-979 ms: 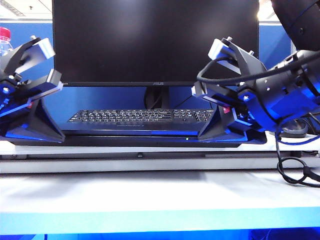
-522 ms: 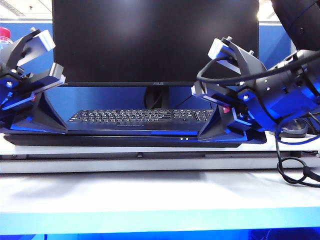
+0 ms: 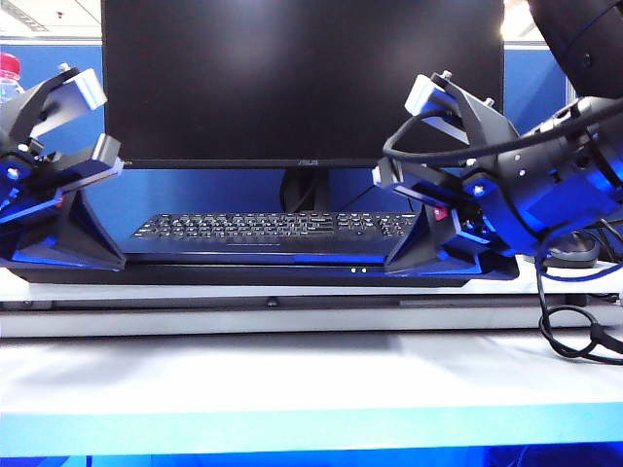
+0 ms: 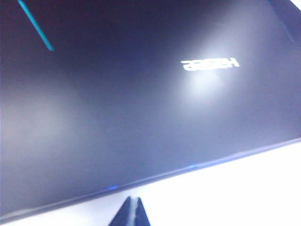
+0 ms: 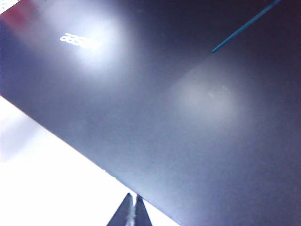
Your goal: Open the lid of the black laptop.
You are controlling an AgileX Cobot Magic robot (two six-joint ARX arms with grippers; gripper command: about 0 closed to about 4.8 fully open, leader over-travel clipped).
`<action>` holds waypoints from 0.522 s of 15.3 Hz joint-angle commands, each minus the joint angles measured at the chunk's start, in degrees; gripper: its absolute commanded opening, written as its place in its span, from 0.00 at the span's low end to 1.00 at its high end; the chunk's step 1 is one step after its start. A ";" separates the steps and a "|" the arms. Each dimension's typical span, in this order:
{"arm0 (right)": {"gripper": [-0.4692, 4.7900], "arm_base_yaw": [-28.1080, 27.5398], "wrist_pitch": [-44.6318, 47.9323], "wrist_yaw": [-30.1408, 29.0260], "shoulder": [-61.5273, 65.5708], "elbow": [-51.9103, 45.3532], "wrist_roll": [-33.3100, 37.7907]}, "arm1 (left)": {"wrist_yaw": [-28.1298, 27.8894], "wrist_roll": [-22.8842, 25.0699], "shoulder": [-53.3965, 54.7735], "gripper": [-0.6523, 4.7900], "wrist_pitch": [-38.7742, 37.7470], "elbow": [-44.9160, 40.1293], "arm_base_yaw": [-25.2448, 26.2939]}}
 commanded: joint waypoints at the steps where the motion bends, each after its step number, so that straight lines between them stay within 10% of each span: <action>1: 0.09 0.00 1.68 0.11 -0.13 0.15 -0.17 | -0.72 0.81 0.55 0.11 0.76 0.04 1.70; 8: 0.09 0.00 2.47 0.17 -0.13 0.15 -0.17 | 3.65 0.90 0.72 0.11 1.11 0.04 7.52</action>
